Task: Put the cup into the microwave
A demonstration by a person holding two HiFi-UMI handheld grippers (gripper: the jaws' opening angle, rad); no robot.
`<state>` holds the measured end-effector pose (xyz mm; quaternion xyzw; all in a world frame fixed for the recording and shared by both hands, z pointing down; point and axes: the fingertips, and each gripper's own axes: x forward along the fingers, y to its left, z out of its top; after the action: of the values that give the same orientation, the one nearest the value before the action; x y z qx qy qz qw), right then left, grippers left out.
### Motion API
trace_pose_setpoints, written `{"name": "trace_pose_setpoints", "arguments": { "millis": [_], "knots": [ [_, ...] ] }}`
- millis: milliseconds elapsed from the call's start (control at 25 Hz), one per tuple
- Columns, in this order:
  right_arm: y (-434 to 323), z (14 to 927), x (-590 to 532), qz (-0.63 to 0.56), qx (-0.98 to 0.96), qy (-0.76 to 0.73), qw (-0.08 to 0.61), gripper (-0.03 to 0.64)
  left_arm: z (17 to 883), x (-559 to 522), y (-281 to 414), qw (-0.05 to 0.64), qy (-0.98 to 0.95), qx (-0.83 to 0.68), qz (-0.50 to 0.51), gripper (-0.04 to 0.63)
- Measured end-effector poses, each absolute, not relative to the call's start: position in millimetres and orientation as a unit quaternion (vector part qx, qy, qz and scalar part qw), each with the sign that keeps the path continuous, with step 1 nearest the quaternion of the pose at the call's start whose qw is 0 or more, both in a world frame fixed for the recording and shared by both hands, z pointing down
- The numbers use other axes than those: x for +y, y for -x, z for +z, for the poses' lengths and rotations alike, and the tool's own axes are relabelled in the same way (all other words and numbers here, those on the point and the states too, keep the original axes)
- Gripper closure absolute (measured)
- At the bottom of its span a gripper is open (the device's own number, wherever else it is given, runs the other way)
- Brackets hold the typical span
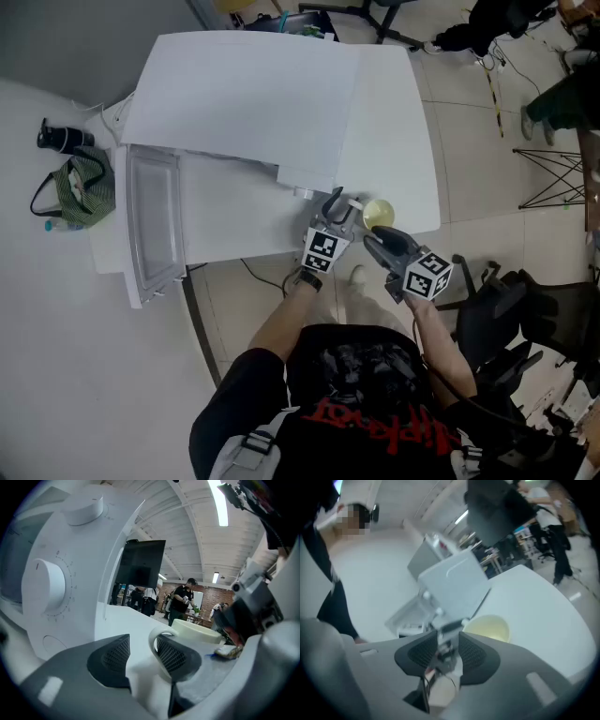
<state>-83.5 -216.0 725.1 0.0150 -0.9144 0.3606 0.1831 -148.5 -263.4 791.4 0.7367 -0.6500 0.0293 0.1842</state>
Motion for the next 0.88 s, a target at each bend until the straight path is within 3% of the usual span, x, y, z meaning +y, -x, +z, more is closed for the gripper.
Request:
{"name": "trace_pose_setpoints", "arguments": {
  "millis": [80, 120, 160, 280, 400, 440, 480, 560, 880],
  "knots": [
    [68.3, 719.4, -267.8, 0.371, -0.907, -0.122, 0.156, 0.446, 791.2, -260.7, 144.9, 0.182, -0.754, -0.630, 0.036, 0.423],
    [61.4, 724.1, -286.7, 0.353, -0.905, -0.158, 0.176, 0.446, 791.2, -259.3, 143.6, 0.181, -0.761, -0.622, 0.038, 0.419],
    [56.2, 734.4, -298.0, 0.320, -0.905, -0.172, 0.223, 0.396, 791.1, -257.9, 142.9, 0.180, -0.766, -0.616, 0.039, 0.416],
    [58.1, 775.9, -293.4, 0.245, -0.874, -0.093, 0.410, 0.350, 791.3, -254.8, 144.0, 0.179, -0.774, -0.606, 0.040, 0.414],
    [73.1, 801.3, -282.8, 0.201, -0.817, -0.005, 0.540, 0.417, 790.9, -253.0, 142.4, 0.181, -0.785, -0.591, 0.039, 0.413],
    [79.2, 805.8, -284.1, 0.170, -0.801, 0.007, 0.575, 0.514, 790.1, -251.9, 141.7, 0.183, -0.790, -0.585, 0.035, 0.411],
    [85.5, 808.8, -287.9, 0.136, -0.785, 0.012, 0.604, 0.552, 788.9, -250.6, 141.1, 0.186, -0.794, -0.577, 0.029, 0.410],
    [96.3, 810.0, -298.9, 0.090, -0.766, 0.005, 0.637, 0.580, 787.7, -245.5, 137.0, 0.195, -0.808, -0.555, 0.026, 0.410],
    [128.7, 811.2, -331.2, 0.018, -0.751, -0.010, 0.660, 0.577, 794.6, -193.6, 143.2, 0.253, -0.825, -0.503, 0.046, 0.396]
  ]
}}
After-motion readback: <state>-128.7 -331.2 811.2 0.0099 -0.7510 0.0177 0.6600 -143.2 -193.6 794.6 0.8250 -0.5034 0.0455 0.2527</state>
